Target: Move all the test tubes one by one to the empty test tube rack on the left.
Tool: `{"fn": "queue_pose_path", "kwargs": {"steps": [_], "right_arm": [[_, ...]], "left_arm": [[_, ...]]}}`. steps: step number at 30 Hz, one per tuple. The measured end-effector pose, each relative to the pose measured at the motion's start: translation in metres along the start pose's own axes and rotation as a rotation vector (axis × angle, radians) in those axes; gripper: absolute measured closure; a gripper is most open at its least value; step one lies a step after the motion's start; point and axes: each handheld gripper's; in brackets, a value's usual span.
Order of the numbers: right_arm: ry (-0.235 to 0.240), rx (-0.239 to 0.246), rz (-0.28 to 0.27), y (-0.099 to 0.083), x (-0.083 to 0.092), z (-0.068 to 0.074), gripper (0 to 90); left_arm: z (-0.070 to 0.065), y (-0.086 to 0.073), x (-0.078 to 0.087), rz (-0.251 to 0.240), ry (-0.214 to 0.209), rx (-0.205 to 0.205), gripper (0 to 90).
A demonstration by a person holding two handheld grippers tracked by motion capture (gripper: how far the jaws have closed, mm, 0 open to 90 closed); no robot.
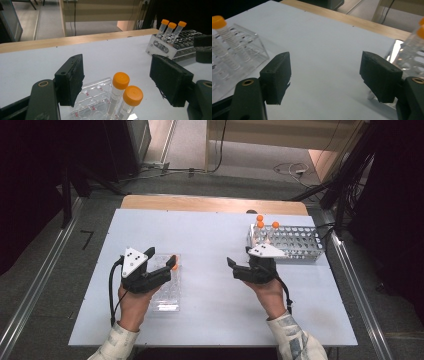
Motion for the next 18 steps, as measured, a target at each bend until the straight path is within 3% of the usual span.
{"fn": "queue_pose_path", "kwargs": {"steps": [2,9,18], "right_arm": [[-0.039,0.002,-0.002,0.003,0.003,-0.009,24.1],[-0.13,-0.078,0.002,0.003,0.007,-0.049,25.7],[-0.244,-0.138,0.005,0.005,-0.005,-0.087,32.7]], "left_arm": [[0.001,0.001,0.0,-0.005,-0.01,0.015,25.5],[0.006,0.004,0.005,-0.025,-0.002,0.035,24.6],[0.008,0.005,0.008,-0.035,0.003,0.04,24.6]]}}
Point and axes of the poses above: each handheld gripper's, and its own axes: x roughly backward along the jaws, y roughly out of its top, z roughly to its left, and after that the axes turned 5 degrees about -x, right-handed
